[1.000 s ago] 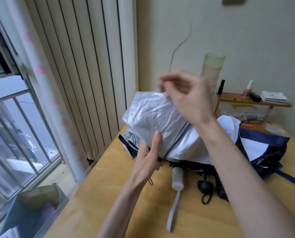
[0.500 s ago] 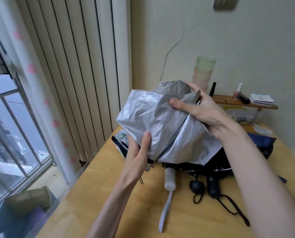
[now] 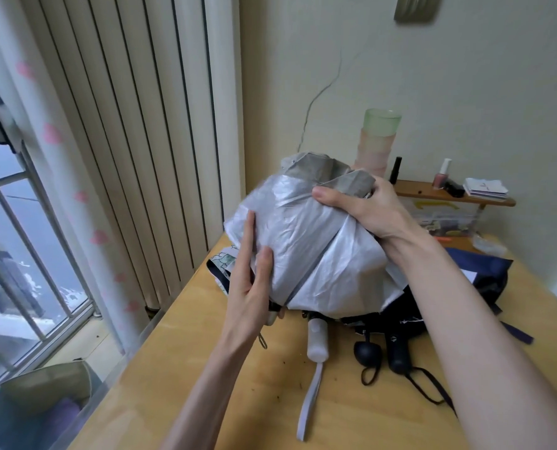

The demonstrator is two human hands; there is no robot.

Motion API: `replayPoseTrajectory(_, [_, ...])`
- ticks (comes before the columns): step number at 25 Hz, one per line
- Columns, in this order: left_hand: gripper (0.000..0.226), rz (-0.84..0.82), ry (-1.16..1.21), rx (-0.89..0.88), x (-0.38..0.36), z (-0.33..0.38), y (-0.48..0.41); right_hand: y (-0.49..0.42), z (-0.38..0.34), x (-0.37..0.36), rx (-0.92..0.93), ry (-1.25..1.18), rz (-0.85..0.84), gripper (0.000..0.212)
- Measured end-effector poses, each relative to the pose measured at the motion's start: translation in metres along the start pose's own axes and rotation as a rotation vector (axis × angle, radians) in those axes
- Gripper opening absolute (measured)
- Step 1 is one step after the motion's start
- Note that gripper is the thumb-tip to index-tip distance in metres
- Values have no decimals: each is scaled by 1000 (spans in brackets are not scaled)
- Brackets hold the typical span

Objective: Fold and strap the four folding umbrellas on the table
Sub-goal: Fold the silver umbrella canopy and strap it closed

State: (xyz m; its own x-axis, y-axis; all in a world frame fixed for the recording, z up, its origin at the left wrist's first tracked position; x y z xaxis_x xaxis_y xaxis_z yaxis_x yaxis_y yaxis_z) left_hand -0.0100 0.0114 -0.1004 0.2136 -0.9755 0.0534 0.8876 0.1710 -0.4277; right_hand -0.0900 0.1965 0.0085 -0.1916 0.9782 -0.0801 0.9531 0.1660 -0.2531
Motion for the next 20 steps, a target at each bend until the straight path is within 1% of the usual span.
replayPoseTrajectory(1, [53,-12,18,57,0,-3,1,0,-1,-3,35,3,-9,55])
replayPoseTrajectory(2, [56,-49,22,91,0,-4,0,1,-2,-5,72,21,-8,48])
replayPoseTrajectory(4, [82,-179,-65,89,1,-7,-2,3,-5,-9,132,59,30,40])
replayPoseTrajectory(5, [90,-226,-119,56,1,-9,-2,3,-7,-10,145,70,52,43])
replayPoseTrajectory(6, [90,-222,-188,28,0,-14,-3,4,-9,-11,153,80,73,50])
replayPoseTrajectory(7, [87,-168,-267,10,-1,-17,-3,5,-12,-12,165,88,81,56])
replayPoseTrajectory(9, [94,4,-428,-46,-2,-16,-1,7,-17,-13,185,101,89,60])
replayPoseTrajectory(11, [104,192,-541,-142,-4,-11,4,8,-21,-14,183,91,112,56])
replayPoseTrajectory(12, [105,282,-584,-178,-7,-10,7,10,-23,-14,178,75,128,51])
replayPoseTrajectory(13, [101,349,-621,-217,-10,-9,11,10,-25,-14,178,65,134,53])
replayPoseTrajectory(14, [88,375,-649,-258,-15,-9,14,10,-29,-14,183,71,139,54])
replayPoseTrajectory(15, [73,359,-667,-282,-18,-9,17,9,-31,-14,188,89,131,52])
replayPoseTrajectory(16, [63,319,-654,-273,-21,-10,18,8,-32,-14,191,107,123,50])
replayPoseTrajectory(18, [60,249,-568,-218,-22,-16,17,8,-32,-15,202,106,104,53])
replayPoseTrajectory(20, [65,193,-484,-155,-21,-20,13,8,-31,-16,208,83,94,51])
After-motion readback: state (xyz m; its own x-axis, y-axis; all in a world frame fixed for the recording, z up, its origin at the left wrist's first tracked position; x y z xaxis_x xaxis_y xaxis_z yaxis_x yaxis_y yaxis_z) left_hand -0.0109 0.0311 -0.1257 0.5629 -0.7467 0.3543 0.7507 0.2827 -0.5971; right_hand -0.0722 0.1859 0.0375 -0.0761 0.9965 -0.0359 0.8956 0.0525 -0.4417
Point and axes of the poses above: each hand's wrist, its own y-axis away from the middle knuckle, its own x-axis out of the back of the hand, z = x × y, the point moved 1 cm from there along -y, towards the middle knuckle, and after that the axes turned 8 degrees about -y, right-handed, at the moved point
